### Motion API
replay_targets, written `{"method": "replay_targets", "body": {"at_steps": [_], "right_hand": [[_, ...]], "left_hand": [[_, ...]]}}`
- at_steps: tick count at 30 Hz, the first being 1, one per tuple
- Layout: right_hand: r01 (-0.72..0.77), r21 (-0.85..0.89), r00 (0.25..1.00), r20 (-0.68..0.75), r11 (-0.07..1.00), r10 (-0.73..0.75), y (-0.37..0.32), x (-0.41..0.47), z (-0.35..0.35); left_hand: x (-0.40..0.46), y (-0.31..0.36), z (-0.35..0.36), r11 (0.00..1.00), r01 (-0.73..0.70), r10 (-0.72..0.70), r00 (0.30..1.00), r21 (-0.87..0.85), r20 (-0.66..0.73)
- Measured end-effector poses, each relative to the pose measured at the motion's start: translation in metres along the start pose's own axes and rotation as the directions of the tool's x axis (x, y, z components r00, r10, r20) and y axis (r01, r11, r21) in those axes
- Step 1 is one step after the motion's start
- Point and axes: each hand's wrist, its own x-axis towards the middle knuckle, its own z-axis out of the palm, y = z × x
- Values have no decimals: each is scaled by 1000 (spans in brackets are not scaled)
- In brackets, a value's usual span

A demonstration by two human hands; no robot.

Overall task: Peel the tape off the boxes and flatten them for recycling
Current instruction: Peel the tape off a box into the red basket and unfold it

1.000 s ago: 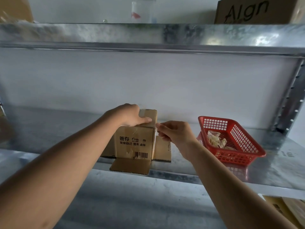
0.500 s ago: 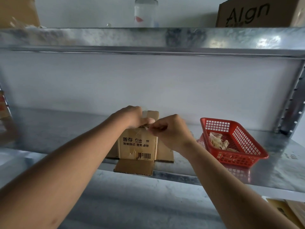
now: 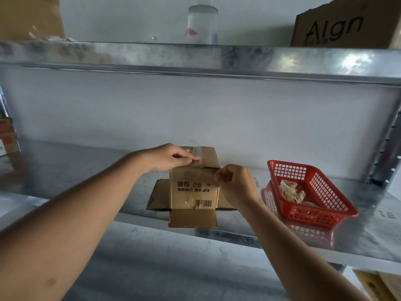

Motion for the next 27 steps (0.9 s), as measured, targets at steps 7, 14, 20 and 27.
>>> {"method": "replay_targets", "body": {"at_steps": [7, 14, 20, 27], "right_hand": [[28, 53, 972, -236, 998, -15, 6, -2, -3], [116, 384, 958, -288, 916, -1, 1, 1, -4], [128, 721, 990, -134, 681, -45, 1, -1, -4], [101, 376, 976, -217, 921, -18, 0, 18, -8]], "left_hand": [[6, 14, 5, 933, 60, -61, 998, 356, -9], [14, 22, 20, 908, 42, -24, 999, 417, -49], [18, 19, 25, 919, 40, -21, 998, 392, -53], [19, 17, 22, 920, 28, -13, 999, 390, -40]]}}
